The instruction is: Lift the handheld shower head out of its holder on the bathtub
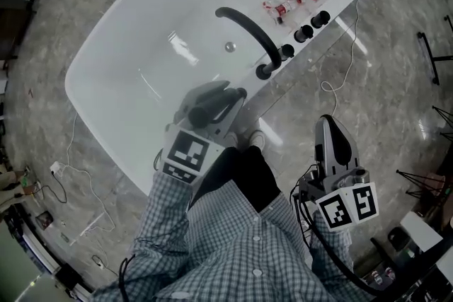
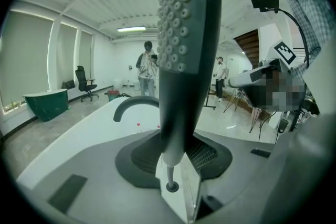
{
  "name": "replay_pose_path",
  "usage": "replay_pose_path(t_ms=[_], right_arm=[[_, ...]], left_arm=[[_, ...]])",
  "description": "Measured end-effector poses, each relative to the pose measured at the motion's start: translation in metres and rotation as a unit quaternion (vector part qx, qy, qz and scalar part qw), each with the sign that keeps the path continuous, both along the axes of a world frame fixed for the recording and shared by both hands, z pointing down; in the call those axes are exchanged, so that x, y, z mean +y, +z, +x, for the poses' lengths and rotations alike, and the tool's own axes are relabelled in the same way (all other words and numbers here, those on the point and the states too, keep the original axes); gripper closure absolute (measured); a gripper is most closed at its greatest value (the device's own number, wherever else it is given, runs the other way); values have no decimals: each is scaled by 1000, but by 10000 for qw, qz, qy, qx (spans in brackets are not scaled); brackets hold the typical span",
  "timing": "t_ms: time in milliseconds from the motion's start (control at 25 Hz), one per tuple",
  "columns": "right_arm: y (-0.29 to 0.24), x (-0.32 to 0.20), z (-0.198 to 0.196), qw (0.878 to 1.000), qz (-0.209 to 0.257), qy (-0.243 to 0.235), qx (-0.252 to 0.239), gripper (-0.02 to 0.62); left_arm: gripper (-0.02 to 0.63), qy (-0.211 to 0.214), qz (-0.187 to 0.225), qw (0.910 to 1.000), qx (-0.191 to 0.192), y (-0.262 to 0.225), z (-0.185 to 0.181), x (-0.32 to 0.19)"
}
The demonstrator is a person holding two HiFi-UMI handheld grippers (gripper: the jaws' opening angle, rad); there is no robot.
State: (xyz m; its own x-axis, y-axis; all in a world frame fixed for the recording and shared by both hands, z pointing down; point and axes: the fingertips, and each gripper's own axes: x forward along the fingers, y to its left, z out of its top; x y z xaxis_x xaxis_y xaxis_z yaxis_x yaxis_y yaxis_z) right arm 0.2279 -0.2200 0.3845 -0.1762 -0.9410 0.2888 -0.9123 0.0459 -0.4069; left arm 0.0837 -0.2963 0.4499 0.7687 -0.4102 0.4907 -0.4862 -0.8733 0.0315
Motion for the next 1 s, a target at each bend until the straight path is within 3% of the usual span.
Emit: replay_pose_path(t_ms=[1000], right_arm=[[-106, -21, 3, 9950, 871, -17, 493, 577]], left_arm=[[463, 68, 507, 9983, 266, -131, -13, 13]])
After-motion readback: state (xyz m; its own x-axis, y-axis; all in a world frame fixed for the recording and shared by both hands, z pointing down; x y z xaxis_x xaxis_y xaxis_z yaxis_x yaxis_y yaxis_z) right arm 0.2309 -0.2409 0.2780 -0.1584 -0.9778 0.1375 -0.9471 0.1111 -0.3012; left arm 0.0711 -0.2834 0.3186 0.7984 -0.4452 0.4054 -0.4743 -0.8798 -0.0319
